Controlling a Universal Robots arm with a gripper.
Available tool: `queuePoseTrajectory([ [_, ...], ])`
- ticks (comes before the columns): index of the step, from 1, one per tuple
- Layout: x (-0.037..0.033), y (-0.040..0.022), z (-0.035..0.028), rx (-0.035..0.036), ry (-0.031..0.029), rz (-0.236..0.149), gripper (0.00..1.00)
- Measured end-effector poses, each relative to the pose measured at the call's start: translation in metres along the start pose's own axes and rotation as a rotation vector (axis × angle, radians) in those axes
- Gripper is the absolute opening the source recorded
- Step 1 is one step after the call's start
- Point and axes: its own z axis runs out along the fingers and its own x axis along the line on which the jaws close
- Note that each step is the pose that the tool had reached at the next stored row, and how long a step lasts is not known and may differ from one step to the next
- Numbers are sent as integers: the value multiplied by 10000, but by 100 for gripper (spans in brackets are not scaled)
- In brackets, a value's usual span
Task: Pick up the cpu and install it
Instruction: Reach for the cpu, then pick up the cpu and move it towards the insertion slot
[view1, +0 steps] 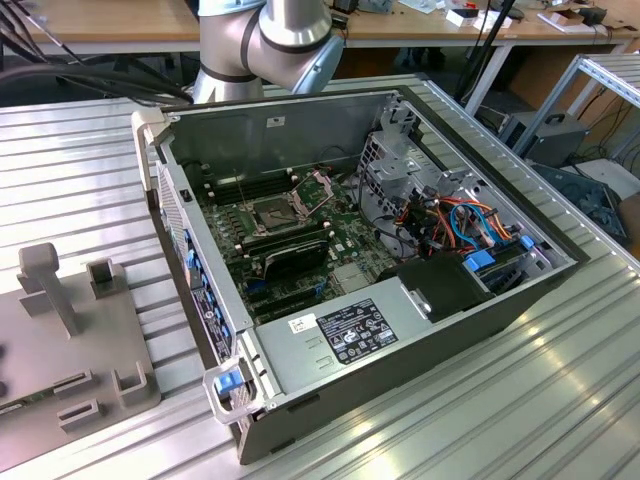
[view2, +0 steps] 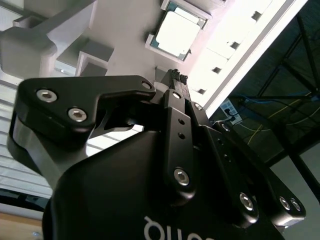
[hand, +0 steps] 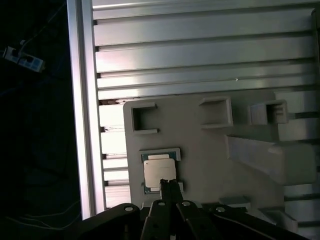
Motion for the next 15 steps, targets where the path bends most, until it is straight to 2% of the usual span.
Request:
queuePoseTrajectory([
  [3, 21, -39, 11, 5, 8, 2, 11],
  [5, 21, -40, 11, 5, 8, 1, 11],
  [7, 86, -46, 36, 6, 8, 0, 11],
  [15, 89, -46, 37, 6, 9, 0, 11],
])
